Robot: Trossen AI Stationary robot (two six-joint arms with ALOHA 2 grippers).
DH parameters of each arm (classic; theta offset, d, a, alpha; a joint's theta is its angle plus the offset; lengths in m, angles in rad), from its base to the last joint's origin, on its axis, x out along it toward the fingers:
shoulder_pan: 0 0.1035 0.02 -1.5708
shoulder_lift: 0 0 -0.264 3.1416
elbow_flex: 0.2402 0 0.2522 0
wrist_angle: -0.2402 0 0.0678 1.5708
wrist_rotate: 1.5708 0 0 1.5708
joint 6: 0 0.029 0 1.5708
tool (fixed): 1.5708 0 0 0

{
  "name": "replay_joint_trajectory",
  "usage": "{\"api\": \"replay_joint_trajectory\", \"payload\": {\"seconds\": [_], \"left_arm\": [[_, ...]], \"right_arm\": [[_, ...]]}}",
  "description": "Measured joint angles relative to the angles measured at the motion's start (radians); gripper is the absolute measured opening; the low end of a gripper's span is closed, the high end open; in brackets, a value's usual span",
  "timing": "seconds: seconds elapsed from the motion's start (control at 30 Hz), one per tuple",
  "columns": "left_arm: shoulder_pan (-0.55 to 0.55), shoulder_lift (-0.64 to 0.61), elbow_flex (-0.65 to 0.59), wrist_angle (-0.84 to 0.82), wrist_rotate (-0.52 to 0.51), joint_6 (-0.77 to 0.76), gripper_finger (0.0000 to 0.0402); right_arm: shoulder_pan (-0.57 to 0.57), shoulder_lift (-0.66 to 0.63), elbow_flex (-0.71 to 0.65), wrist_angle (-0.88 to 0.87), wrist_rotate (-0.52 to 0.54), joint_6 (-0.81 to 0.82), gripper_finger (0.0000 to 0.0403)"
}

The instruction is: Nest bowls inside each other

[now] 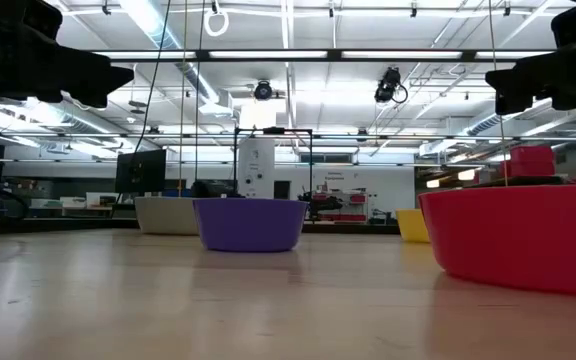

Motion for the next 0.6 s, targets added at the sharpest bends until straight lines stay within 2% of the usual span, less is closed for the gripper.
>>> {"api": "replay_joint_trajectory", "payload": {"seconds": [0.6], "left_arm": [[0.000, 0.000, 0.000, 0.000, 0.000, 0.000, 0.0228]], "right_arm": [[0.000, 0.000, 0.000, 0.000, 0.000, 0.000, 0.0160]]}}
